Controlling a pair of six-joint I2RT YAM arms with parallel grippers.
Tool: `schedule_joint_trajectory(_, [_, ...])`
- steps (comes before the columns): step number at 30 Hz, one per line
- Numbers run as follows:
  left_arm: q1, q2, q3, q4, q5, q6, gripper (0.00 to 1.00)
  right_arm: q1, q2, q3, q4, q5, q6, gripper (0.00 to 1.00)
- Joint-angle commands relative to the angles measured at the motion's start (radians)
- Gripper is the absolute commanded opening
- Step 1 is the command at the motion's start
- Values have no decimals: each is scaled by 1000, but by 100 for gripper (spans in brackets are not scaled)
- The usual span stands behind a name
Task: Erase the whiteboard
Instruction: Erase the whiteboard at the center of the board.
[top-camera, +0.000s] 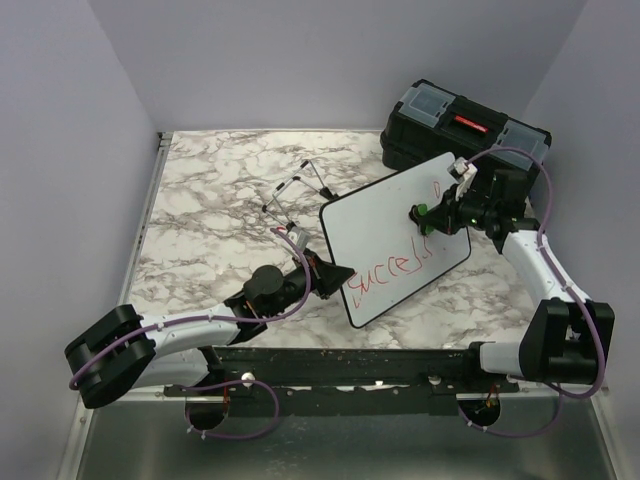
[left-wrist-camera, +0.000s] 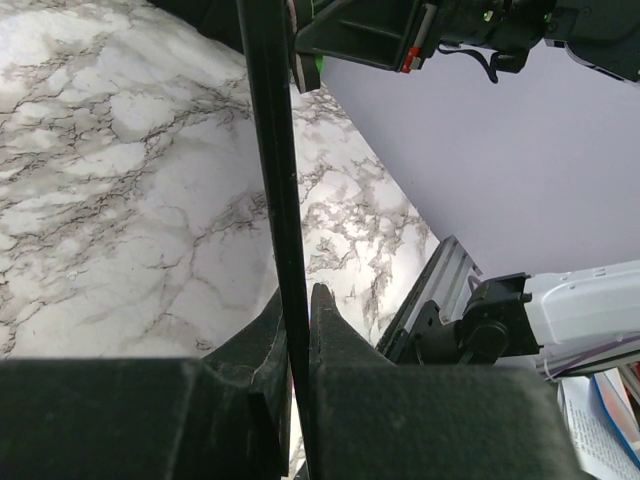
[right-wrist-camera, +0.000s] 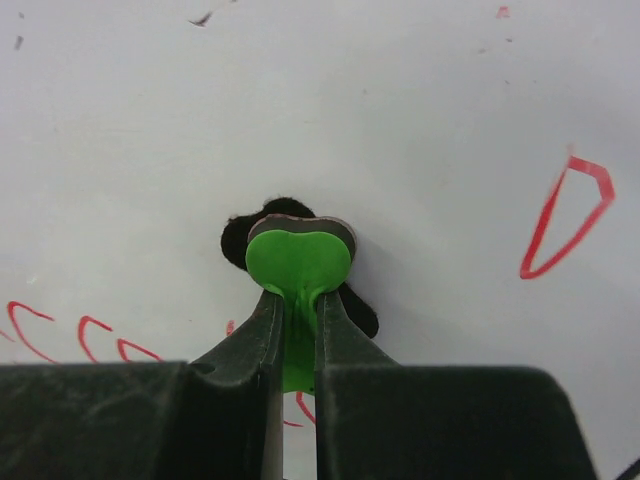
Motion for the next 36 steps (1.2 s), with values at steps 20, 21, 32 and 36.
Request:
schedule_joint_trajectory(20, [-16, -48, 35, 121, 82, 47, 0, 7, -47, 13, 41, 274, 38, 1])
schedule_joint_trajectory(21, [-16, -50, 34, 121, 82, 48, 0, 7, -56, 6, -4, 202, 0, 1])
schedule_joint_trajectory(32, [-16, -43, 43, 123, 88, 51, 0, 9, -32, 74, 36, -87, 116, 1])
schedule_joint_trajectory(36, [-16, -42, 42, 128, 86, 49, 0, 9, -26, 105, 194, 156, 276, 1])
